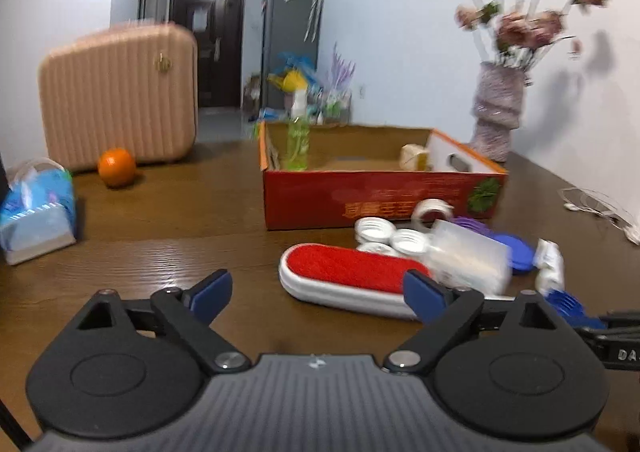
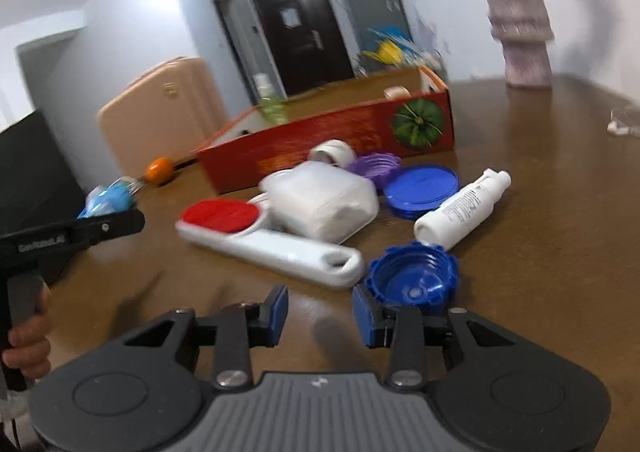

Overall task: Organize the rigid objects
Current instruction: 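Grasp the red-and-white lint brush with the left gripper, then lower the lint brush into the red box and open the left gripper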

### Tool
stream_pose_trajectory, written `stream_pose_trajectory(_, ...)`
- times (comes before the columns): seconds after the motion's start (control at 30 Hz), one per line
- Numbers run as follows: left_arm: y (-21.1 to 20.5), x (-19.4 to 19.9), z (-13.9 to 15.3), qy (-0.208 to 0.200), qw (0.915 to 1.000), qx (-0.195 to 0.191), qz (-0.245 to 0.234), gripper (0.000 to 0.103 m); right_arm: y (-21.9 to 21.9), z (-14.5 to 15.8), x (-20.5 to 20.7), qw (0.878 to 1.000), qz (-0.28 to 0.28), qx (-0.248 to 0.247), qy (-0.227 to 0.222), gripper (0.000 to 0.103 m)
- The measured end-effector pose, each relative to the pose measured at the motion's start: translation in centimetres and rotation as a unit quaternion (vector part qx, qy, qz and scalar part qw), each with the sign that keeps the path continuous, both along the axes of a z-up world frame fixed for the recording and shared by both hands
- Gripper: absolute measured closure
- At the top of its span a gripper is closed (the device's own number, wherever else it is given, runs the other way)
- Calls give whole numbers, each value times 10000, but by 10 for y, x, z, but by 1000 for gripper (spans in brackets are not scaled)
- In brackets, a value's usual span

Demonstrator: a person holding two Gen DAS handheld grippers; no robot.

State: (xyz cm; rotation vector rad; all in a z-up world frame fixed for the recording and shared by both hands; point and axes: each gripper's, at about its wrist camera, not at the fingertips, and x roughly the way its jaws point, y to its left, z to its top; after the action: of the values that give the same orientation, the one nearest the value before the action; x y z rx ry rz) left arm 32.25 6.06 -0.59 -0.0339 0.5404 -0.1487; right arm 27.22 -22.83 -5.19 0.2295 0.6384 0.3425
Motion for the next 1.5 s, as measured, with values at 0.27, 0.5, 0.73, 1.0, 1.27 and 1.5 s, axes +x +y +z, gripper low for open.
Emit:
stream_pose_trajectory(0.27, 13, 71, -24, 629, 9974, -311, -164, 31, -17, -12, 55, 9970, -422, 530, 386, 85)
stream_pose_trajectory(0.5, 15, 68, -26, 764, 9949, -581, -305, 48, -16, -9, 63, 9979, -352, 197, 513, 85)
stream_pose_trajectory(0.73, 22, -3, -24, 874, 9922, -834, 291, 55, -10, -2, 57, 9984, -106, -101, 542, 90)
stream_pose_trajectory(1.0, 14, -122, -19, 884, 9897, -1055, 403, 58, -17, 4, -18, 9983, 160, -409, 374, 91)
stream_pose_trajectory(1.27, 11, -143, -26, 715, 9914, -1034, 372, 43, -30, 2, -60, 9987, 79, -472, 165, 89)
stream_pose_trajectory(1.5, 20, -131, -33, 885, 9846, -1478, 290, 44, -34, -1, -62, 9991, -57, -397, 125, 84)
